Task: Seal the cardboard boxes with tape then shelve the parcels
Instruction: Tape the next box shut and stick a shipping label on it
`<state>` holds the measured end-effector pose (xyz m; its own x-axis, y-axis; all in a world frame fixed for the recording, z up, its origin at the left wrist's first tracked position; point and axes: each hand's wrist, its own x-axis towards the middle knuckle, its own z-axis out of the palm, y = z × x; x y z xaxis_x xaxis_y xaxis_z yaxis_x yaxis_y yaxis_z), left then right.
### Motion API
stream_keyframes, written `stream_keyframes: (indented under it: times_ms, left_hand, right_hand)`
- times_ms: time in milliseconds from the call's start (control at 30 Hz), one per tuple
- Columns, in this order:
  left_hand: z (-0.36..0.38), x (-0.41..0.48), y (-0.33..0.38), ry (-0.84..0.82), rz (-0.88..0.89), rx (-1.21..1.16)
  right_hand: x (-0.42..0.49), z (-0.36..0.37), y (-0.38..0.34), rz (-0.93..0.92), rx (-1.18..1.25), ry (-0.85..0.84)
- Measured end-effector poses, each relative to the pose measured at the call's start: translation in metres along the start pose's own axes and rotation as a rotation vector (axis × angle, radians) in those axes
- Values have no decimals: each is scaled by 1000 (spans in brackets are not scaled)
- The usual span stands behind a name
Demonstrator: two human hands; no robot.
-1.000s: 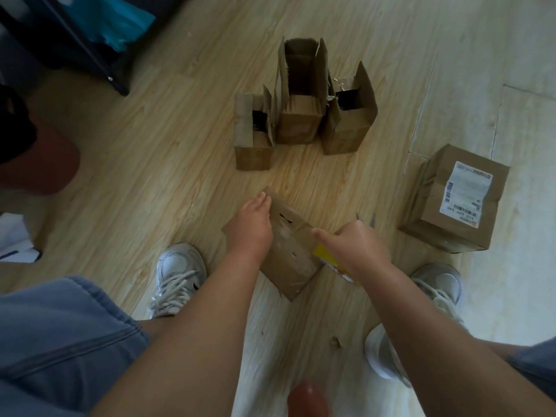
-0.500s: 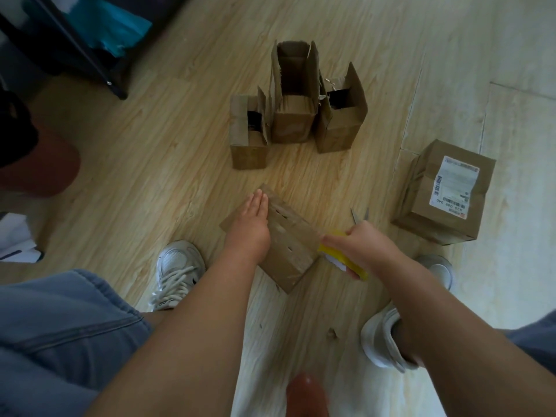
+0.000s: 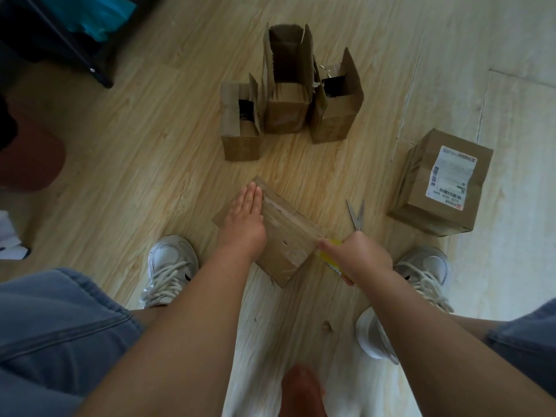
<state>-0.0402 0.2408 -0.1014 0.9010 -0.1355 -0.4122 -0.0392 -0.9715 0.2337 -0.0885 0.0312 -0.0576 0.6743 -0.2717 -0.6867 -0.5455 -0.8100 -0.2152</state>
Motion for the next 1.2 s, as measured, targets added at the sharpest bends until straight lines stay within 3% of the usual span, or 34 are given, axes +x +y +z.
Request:
stream_keyframes:
  times_ms: [300,567,867,1067,1200]
  left_hand:
    - [5,-2,0,34,10,-5]
    - [12,-14,1,173,74,26]
    - [15,-23,14,-56,86,130]
    - [-5,-18,26,45,56,34]
    - [0,-11,21,-86,80,109]
  right_hand:
    - [3,6,1,27,46,-42]
    - [3,1,-5,45,8,-66]
    - [1,5,-8,70,26,-69]
    - [0,7,-8,90,57,-79]
    - [1,7,-9,96,63,-84]
